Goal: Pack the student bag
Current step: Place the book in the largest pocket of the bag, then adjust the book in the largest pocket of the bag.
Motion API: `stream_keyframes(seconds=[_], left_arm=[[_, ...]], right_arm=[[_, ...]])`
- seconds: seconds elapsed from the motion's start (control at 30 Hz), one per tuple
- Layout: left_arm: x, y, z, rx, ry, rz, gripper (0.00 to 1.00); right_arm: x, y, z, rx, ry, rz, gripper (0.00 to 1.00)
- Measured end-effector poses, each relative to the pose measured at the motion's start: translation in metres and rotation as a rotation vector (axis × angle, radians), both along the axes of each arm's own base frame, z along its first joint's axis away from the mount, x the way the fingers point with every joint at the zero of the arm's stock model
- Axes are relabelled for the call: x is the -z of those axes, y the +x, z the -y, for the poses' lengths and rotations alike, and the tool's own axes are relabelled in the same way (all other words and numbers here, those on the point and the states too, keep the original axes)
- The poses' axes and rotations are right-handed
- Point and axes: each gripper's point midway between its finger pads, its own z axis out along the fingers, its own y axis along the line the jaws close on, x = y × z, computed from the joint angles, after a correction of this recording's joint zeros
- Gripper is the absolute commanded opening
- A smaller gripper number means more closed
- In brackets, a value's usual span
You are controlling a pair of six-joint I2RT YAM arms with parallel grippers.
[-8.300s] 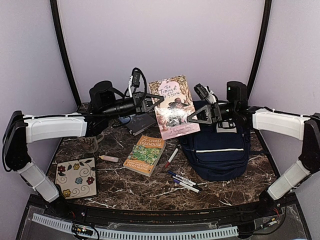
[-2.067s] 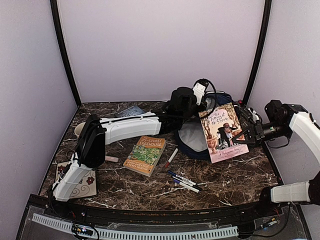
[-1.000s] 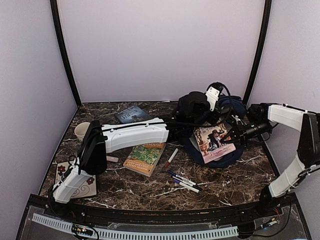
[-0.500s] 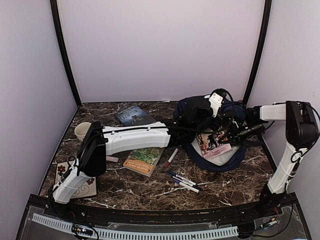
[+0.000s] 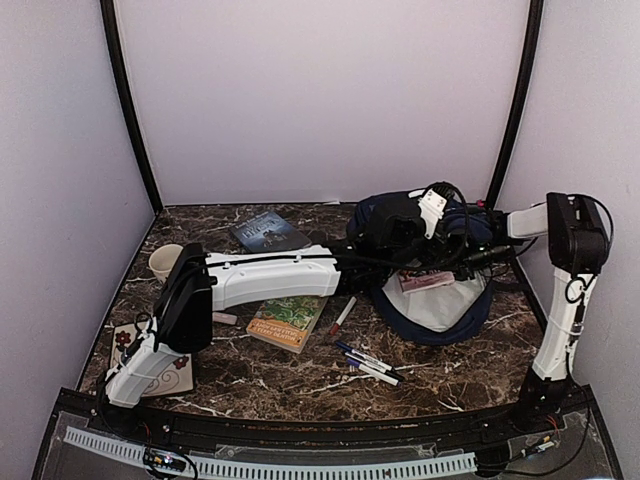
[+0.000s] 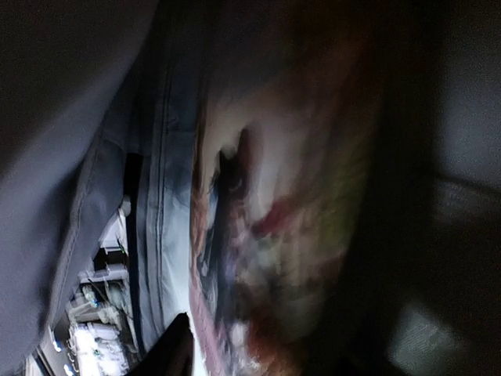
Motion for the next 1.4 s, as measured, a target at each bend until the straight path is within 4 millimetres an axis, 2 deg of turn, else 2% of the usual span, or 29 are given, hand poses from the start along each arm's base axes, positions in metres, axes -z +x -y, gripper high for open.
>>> stream_keyframes(seconds=[0.07,0.17,0.27,0.43,0.53,0.67,0.87,1.0,1.1,1.23,1.4], left_arm=[[0.002,0.0,-0.001,-0.001,0.007,0.0,0.0],[0.004,-0.001,-0.005,-0.005,0.02,0.0,0.0],[0.001,-0.002,-0.01,-0.013,0.022,0.007,0.0],[-0.014,-0.003,-0.018,-0.028,-0.002,0.023,0.0],[-0.02,-0.003,-0.02,-0.032,-0.011,0.028,0.0],[-0.019,-0.004,-0.022,-0.032,-0.007,0.024,0.0],[-0.021,-0.01,-0.019,-0.019,-0.027,0.013,0.0],[-0.025,-0.013,-0.018,-0.01,-0.044,0.004,0.0],[-0.026,-0.016,-0.018,0.001,-0.053,-0.007,0.0],[-0.022,-0.019,-0.016,0.023,-0.06,-0.031,0.0],[-0.016,-0.024,-0.012,0.058,-0.063,-0.067,0.0]], right_arm=[[0.002,0.001,0.003,0.006,-0.001,0.001,0.56],[-0.003,-0.008,0.006,0.017,-0.029,0.014,0.6],[-0.02,-0.02,0.013,0.038,-0.116,0.069,0.63],[-0.044,-0.03,0.025,0.068,-0.235,0.172,0.64],[-0.045,-0.043,0.031,0.062,-0.308,0.199,0.65],[-0.036,-0.059,0.041,0.022,-0.404,0.227,0.66],[-0.045,-0.087,0.047,-0.074,-0.491,0.389,0.58],[-0.053,-0.115,0.043,-0.181,-0.507,0.536,0.53],[-0.056,-0.128,0.04,-0.26,-0.524,0.636,0.51],[-0.048,-0.13,0.048,-0.332,-0.599,0.694,0.5],[-0.042,-0.119,0.056,-0.381,-0.687,0.752,0.6]])
